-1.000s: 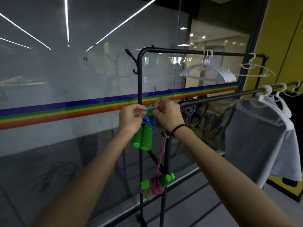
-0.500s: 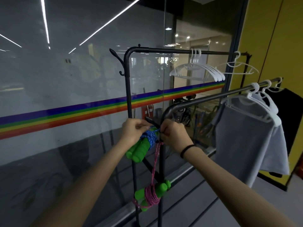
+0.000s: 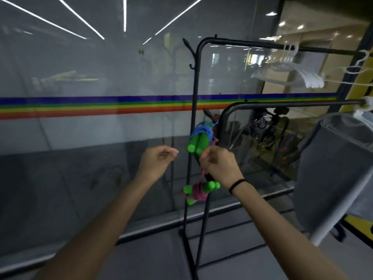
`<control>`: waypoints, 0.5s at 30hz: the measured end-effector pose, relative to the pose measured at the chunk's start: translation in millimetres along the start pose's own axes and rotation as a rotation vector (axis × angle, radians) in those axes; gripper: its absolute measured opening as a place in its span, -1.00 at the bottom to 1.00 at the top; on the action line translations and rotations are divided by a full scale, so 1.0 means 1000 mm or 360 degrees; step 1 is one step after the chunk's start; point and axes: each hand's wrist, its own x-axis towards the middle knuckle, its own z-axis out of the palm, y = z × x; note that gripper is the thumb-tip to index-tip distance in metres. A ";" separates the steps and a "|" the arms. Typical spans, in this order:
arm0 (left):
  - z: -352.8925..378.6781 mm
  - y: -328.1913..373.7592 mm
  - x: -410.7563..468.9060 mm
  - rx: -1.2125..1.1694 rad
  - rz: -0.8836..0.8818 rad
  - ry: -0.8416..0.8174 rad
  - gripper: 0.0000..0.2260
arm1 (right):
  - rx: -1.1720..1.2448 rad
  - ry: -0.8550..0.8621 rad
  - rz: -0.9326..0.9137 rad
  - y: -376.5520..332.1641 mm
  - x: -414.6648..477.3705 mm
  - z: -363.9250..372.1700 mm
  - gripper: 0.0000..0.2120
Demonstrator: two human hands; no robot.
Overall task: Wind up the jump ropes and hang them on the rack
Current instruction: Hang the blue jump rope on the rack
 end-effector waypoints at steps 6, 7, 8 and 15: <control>-0.077 -0.018 -0.110 0.0015 -0.0309 0.0205 -0.84 | 0.0094 -0.0367 -0.0131 -0.045 -0.055 0.053 -0.77; -0.090 -0.019 -0.126 0.0008 -0.0348 0.0242 -0.86 | 0.0124 -0.0417 -0.0148 -0.054 -0.065 0.061 -0.77; -0.102 -0.018 -0.142 -0.0004 -0.0376 0.0284 -0.86 | 0.0168 -0.0469 -0.0164 -0.063 -0.074 0.069 -0.79; -0.191 -0.022 -0.248 -0.0124 -0.0540 0.0567 -0.85 | 0.0368 -0.0819 -0.0267 -0.142 -0.153 0.131 -0.83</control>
